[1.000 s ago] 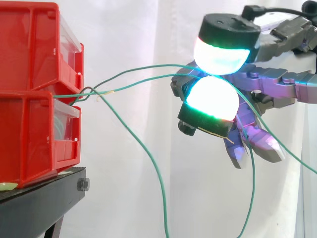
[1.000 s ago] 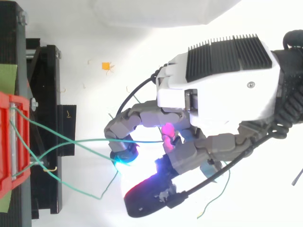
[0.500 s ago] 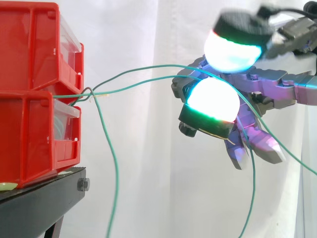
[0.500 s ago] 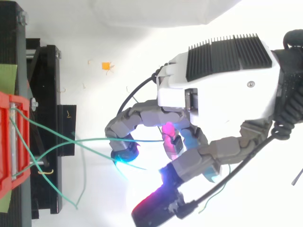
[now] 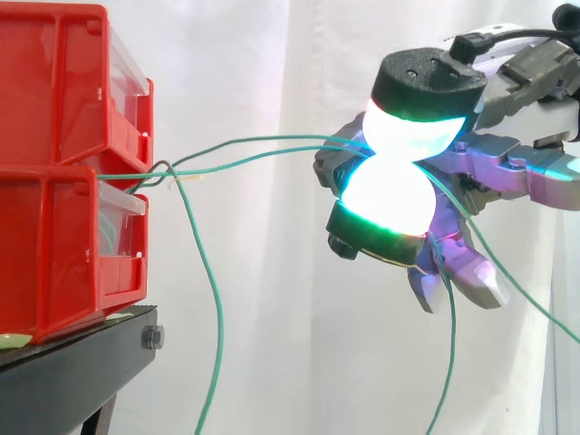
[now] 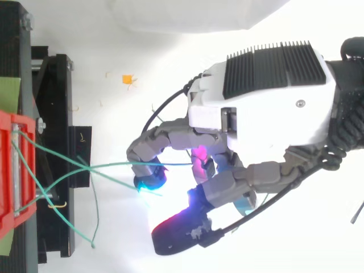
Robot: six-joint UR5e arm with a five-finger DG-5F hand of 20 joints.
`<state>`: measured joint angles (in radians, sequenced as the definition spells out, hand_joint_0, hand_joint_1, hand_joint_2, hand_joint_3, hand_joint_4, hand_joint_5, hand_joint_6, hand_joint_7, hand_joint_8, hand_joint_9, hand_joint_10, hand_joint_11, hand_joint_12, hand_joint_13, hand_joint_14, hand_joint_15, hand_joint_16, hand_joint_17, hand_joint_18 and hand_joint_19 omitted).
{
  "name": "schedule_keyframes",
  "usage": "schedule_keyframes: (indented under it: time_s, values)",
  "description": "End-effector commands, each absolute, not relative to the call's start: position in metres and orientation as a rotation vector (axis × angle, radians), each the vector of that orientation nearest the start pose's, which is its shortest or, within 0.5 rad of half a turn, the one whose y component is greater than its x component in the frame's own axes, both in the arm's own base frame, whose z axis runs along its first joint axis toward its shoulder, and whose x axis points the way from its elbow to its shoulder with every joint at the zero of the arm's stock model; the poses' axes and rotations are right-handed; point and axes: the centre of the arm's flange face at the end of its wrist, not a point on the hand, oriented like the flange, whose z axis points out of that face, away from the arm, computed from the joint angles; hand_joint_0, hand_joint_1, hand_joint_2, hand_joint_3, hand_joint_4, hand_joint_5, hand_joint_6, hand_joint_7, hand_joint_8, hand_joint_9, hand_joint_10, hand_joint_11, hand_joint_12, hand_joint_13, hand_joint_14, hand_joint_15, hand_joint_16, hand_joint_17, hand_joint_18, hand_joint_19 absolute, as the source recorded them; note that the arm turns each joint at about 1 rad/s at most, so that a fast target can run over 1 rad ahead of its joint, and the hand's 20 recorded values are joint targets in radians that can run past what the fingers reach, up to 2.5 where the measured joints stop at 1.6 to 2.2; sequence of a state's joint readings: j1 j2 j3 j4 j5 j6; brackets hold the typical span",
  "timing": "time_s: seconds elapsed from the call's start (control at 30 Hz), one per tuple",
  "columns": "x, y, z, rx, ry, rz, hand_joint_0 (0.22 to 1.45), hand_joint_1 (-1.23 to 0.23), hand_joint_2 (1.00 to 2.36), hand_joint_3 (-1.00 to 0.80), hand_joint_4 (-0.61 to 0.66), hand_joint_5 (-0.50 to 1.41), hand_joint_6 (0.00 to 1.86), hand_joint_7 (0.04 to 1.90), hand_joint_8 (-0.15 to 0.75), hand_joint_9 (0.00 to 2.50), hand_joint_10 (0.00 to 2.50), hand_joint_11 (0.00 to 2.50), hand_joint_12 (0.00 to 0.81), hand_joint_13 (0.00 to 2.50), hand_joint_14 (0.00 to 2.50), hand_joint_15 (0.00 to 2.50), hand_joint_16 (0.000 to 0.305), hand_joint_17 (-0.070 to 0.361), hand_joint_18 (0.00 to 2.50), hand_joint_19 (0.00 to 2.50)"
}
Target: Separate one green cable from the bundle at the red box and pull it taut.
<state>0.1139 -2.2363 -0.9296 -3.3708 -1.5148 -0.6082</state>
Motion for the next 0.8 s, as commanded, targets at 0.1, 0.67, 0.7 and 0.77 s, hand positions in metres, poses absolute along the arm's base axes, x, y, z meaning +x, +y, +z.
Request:
schedule_keyframes:
  time_s: [0.1, 0.67, 0.7, 0.77]
  values:
    - [0.7369, -0.0559, 0.3655, 0.82, 1.692, 0.678, 0.77, -0.65, 1.02, -0.2, 0.03, 0.15, 0.5, 1.31, 0.202, 1.84, 0.0, 0.08, 0.413, 1.15, 0.01, 0.5, 0.046, 0.104, 0.76, 0.61]
    - [0.7363, -0.0573, 0.3646, 0.733, 1.722, 0.59, 0.67, -0.87, 1.01, -0.11, 0.08, 0.14, 0.5, 1.34, 0.252, 1.77, 0.01, 0.09, 0.447, 1.14, 0.01, 0.47, 0.06, 0.134, 0.82, 0.52]
    - [0.7363, -0.0575, 0.3646, 0.73, 1.723, 0.585, 0.67, -0.89, 1.01, -0.11, 0.09, 0.14, 0.5, 1.35, 0.252, 1.76, 0.01, 0.1, 0.447, 1.14, 0.01, 0.48, 0.06, 0.134, 0.82, 0.52]
    - [0.7361, -0.0569, 0.3657, 0.719, 1.724, 0.573, 0.65, -0.93, 1.01, -0.13, 0.12, 0.13, 0.5, 1.35, 0.255, 1.76, 0.0, 0.1, 0.449, 1.13, 0.01, 0.48, 0.061, 0.138, 0.83, 0.51]
